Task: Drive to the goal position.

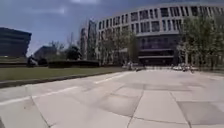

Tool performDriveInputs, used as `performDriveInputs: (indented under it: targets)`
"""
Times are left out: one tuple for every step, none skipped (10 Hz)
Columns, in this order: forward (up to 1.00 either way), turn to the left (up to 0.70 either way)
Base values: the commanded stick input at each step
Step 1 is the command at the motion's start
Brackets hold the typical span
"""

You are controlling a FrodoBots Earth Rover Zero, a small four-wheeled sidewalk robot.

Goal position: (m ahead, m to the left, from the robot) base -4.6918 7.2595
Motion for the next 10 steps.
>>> performDriveInputs:
  targets:
    - [-0.70, -0.35]
    - [-0.70, -0.35]
    - [-0.70, -0.35]
    - [-0.70, -0.35]
    - [-0.70, -0.35]
    - [-0.70, -0.35]
    - [-0.70, -0.35]
    - [-0.70, -0.35]
    - [-0.70, -0.35]
    - [0.59, 0.29]
